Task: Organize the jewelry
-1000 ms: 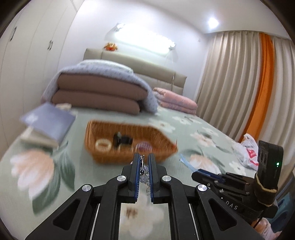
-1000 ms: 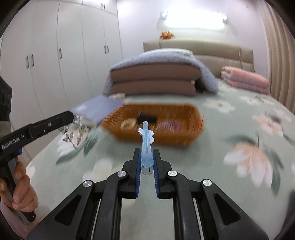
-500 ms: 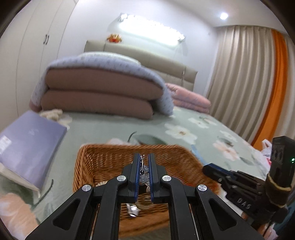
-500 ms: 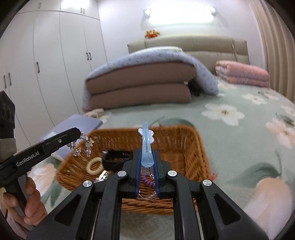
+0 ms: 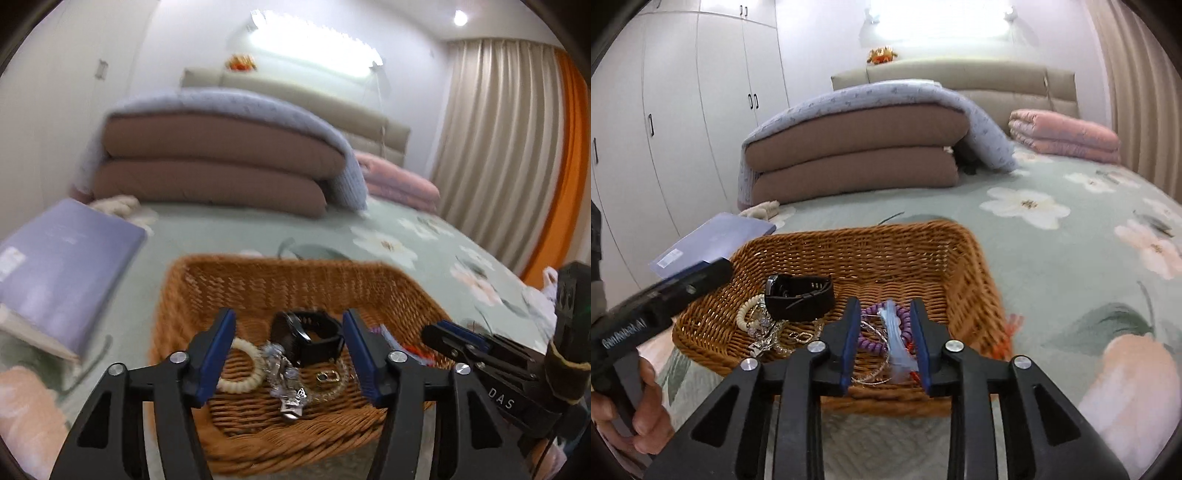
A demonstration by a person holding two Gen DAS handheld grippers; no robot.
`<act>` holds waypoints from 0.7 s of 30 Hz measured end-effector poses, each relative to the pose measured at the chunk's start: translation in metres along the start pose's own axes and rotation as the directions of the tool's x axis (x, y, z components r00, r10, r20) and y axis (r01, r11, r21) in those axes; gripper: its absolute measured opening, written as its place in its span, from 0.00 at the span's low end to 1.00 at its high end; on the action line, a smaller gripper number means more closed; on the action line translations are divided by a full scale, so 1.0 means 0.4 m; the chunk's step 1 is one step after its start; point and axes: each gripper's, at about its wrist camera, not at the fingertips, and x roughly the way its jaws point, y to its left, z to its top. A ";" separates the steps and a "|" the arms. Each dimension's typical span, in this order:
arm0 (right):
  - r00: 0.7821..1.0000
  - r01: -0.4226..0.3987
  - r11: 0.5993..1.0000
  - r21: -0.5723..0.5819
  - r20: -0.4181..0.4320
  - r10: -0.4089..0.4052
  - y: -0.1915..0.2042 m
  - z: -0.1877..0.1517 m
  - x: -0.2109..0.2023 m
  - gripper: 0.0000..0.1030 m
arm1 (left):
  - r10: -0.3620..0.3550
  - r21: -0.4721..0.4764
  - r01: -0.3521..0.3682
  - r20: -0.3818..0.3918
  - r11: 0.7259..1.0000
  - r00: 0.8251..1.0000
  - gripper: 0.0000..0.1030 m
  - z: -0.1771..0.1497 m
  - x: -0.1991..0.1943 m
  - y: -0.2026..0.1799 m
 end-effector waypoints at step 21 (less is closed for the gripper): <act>0.946 0.119 0.992 -0.046 0.309 -0.099 0.117 -0.263 -0.564 0.64 | 0.168 -0.016 -0.168 0.230 0.986 0.959 0.73 -0.286 -0.536 -0.137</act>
